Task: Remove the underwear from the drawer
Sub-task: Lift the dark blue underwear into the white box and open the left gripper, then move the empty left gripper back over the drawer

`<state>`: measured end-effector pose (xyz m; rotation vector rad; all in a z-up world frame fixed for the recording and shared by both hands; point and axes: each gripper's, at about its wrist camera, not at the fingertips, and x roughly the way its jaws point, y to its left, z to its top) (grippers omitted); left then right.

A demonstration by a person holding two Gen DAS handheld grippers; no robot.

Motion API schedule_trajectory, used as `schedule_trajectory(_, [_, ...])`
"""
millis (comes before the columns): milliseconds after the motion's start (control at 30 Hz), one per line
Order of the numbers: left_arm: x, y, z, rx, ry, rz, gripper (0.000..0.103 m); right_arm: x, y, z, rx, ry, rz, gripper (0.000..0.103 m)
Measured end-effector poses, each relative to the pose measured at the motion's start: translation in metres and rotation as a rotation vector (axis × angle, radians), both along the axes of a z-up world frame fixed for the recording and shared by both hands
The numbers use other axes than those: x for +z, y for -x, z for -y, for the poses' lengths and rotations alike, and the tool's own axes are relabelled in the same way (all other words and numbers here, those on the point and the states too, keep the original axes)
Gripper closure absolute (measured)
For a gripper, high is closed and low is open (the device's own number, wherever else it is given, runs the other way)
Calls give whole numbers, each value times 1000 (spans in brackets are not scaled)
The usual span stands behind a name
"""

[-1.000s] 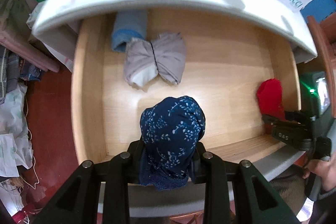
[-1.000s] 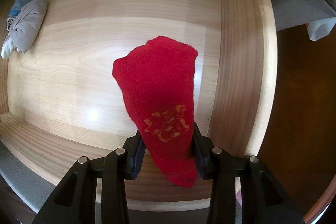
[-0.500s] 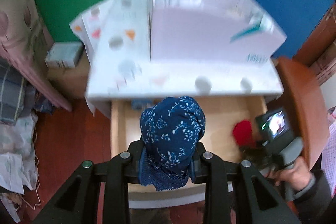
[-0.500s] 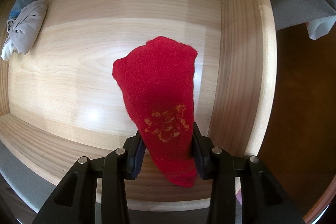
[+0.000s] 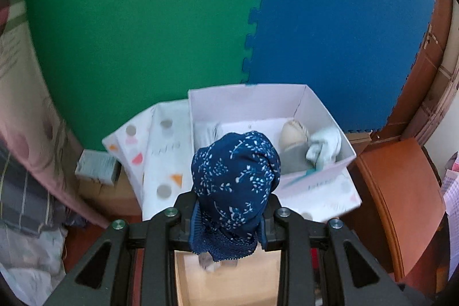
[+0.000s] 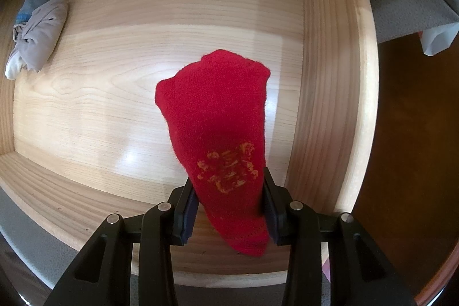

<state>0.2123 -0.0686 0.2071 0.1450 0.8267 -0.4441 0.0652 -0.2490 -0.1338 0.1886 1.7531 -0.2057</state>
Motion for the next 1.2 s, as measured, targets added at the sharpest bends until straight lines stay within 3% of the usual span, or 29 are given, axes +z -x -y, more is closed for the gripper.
schedule_trajectory(167, [2, -38, 36, -19, -25, -3, 73, 0, 1, -1, 5, 1, 0, 65])
schedule_trajectory(400, [-38, -74, 75, -24, -45, -76, 73, 0, 1, -1, 6, -4, 4, 65])
schedule_trajectory(667, [-75, -92, 83, 5, -89, -124, 72, 0, 1, -2, 8, 0, 1, 65])
schedule_trajectory(733, [-82, -98, 80, 21, -70, -151, 72, 0, 1, -3, 6, 1, 0, 64])
schedule_trajectory(800, [-84, -99, 76, 35, -34, -170, 69, 1, 0, -4, 7, 3, -2, 64])
schedule_trajectory(967, [-77, -96, 70, 52, -17, -139, 47, 0, -3, -9, 9, 11, -10, 64])
schedule_trajectory(1200, [-60, -91, 65, 47, -5, -115, 46, -2, -6, -14, 9, 17, -15, 64])
